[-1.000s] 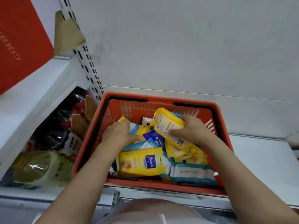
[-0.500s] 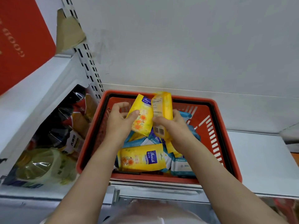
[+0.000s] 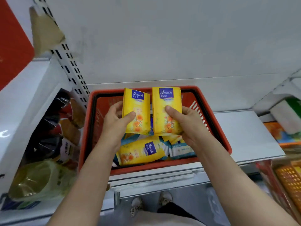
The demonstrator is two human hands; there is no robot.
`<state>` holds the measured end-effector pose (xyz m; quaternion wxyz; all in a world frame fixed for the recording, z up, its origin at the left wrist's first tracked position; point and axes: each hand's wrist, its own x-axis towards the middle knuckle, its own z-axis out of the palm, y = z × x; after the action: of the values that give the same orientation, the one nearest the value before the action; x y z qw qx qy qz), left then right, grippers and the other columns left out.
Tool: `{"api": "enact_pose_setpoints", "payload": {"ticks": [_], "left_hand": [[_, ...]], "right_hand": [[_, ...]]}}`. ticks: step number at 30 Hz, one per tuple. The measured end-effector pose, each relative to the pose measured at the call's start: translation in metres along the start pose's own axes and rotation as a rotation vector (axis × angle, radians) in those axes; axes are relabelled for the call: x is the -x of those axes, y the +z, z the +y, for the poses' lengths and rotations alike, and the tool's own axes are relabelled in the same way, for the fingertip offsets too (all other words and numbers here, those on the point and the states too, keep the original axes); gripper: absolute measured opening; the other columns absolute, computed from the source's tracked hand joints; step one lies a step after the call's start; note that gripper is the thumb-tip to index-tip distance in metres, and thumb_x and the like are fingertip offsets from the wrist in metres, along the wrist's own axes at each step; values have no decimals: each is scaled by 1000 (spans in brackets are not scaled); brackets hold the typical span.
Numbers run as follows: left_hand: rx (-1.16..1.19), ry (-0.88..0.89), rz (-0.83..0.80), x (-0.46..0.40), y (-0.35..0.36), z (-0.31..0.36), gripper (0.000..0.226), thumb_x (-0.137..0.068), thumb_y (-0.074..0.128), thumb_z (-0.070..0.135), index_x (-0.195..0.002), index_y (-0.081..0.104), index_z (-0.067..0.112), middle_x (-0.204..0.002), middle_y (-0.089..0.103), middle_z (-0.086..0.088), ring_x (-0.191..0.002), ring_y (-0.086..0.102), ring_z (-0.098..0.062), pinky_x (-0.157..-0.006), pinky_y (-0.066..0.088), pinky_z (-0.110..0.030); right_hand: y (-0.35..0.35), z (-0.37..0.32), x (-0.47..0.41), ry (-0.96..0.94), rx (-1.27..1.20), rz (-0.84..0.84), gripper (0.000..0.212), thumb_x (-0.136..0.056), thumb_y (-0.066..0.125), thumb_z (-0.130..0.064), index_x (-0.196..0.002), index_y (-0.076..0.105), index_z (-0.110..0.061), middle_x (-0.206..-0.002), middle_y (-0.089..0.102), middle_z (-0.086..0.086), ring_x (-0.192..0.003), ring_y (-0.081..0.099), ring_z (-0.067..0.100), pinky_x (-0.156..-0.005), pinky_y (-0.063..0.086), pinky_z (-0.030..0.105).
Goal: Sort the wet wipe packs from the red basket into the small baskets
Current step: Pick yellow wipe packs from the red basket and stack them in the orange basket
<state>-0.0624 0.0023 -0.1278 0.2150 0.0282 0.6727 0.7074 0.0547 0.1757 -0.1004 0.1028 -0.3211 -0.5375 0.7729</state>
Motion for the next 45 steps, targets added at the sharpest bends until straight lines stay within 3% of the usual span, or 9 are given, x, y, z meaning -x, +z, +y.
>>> {"api": "enact_pose_setpoints", "payload": {"ticks": [3,8,15,20,26,31,35,39,45], "left_hand": [[63,6,-26,11,21,0,33,-90,68,16,-121,60,21,-103,71,0,-84,73,-14,-65,58,-32],[83,62,-21,49,70,-6,9,-95,61,33,-101,61,25,-93,71,3,-87,68,-18,-74,56,-39],[-10,-24,-324,128,149,-24,31,-87,71,17,-112,58,3,-103,72,-15,-93,69,-27,-91,54,-51],[-46,-1,-467,218,239,-47,52,-83,75,21,-128,52,9,-104,69,-12,-80,70,-17,-66,58,-32],[-352,-12,-741,321,332,-97,22,-73,82,14,-92,69,12,-84,72,-11,-67,68,-16,-65,57,-31],[-602,-53,-904,366,384,-121,34,-70,86,20,-90,64,5,-72,68,-2,-61,60,-10,-53,48,-19],[-660,-178,-1080,369,431,-134,42,-74,83,13,-108,59,10,-96,74,-7,-84,71,-17,-60,54,-23],[-588,-224,-996,353,485,-171,40,-75,82,11,-111,63,13,-95,74,-3,-78,71,-12,-58,54,-23],[-400,-327,-626,309,563,-221,30,-78,81,19,-104,67,17,-100,73,-3,-87,68,-17,-76,56,-34]], "right_hand": [[-16,0,16,-1,-62,-50,45,-80,76,-30,-119,66,-10,-110,74,13,-99,72,30,-79,60,44],[-37,9,51,32,-144,-116,38,-91,67,-29,-124,64,-10,-117,71,13,-106,69,30,-87,58,46],[-144,6,131,-116,-114,101,36,-91,66,-22,-122,61,-3,-107,74,16,-93,72,30,-75,60,41],[-276,21,230,-123,51,132,39,-84,70,-24,-117,65,-4,-108,73,17,-89,72,27,-78,61,40],[-414,50,347,-62,71,180,36,-78,73,-27,-111,69,-14,-104,75,10,-83,74,21,-64,59,30],[-493,58,389,-2,102,180,39,-77,78,-25,-113,68,-16,-105,75,9,-85,74,20,-63,58,30],[-541,60,378,29,84,148,35,-78,79,-26,-111,71,-20,-110,74,9,-93,73,22,-68,59,30],[-600,50,350,69,172,275,51,-76,78,-30,-122,64,-13,-109,74,10,-95,72,27,-79,60,41],[-695,19,297,136,295,506,18,-90,71,-22,-107,64,-21,-106,74,8,-84,71,20,-76,60,36]]}}
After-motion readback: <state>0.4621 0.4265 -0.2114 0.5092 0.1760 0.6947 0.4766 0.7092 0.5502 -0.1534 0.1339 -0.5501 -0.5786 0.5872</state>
